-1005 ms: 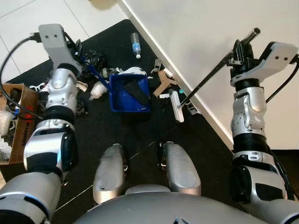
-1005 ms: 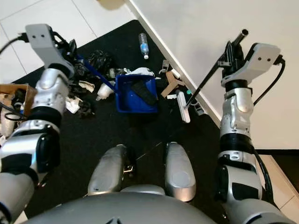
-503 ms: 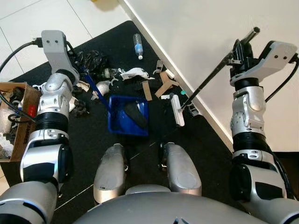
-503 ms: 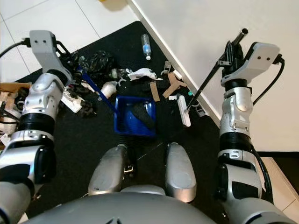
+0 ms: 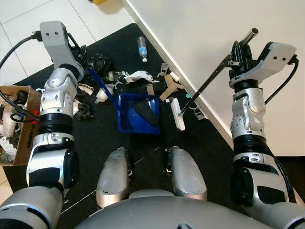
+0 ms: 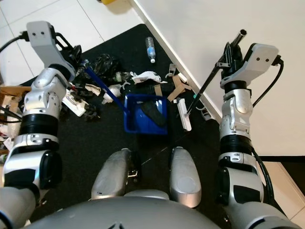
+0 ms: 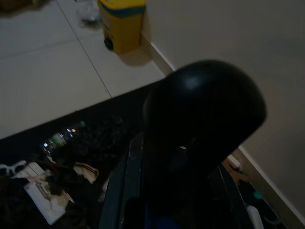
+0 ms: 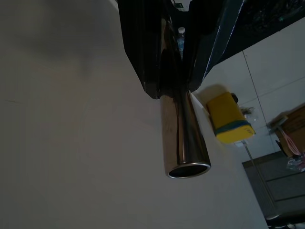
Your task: Sweep floor
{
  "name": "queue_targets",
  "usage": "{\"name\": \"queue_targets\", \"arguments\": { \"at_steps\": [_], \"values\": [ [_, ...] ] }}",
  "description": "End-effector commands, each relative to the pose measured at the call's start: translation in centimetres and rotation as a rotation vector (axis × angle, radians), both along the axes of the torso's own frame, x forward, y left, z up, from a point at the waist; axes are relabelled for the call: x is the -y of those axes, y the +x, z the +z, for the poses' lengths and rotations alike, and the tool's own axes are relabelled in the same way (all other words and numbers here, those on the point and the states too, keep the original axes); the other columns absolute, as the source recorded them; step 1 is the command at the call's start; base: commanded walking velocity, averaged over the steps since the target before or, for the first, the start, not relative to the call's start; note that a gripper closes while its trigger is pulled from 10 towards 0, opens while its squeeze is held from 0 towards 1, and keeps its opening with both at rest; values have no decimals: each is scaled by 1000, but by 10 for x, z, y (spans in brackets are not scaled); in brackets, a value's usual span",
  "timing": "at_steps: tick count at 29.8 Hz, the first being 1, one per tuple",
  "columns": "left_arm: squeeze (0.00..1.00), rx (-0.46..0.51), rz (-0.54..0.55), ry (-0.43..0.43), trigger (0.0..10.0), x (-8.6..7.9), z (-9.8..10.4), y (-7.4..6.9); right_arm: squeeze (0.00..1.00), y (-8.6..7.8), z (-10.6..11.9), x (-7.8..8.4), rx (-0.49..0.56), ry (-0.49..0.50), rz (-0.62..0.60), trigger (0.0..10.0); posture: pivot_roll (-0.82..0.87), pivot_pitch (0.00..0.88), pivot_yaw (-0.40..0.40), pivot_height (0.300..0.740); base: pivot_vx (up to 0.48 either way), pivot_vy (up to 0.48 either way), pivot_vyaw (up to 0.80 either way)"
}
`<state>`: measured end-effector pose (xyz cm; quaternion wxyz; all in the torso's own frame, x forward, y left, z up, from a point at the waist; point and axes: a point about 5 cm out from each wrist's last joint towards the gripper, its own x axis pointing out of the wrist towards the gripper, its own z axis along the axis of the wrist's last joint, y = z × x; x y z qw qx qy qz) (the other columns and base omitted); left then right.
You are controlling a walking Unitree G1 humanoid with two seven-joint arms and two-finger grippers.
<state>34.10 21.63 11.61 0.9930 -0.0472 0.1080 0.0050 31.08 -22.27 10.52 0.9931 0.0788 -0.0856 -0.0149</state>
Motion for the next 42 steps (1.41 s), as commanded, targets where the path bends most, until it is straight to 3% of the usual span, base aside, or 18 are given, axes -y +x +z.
{"name": "queue_targets", "arguments": {
  "at_steps": [1,18,25,42],
  "values": [
    [0,17,-12,-1,10000,4,3,-1,0,3,6,0,35,-2,-6,10000,56,43,19,740,0,0,0],
    [0,-10,-5,-15,10000,15,-9,-4,0,6,6,1,34,17,-21,10000,50,17,16,740,0,0,0],
    [0,51,-29,12,10000,27,-9,-9,0,5,1,-2,21,40,-22,10000,46,17,17,740,0,0,0],
    [0,140,-68,51,10000,35,3,-10,0,6,-1,-4,16,57,-26,10000,58,19,22,740,0,0,0]
  ]
}}
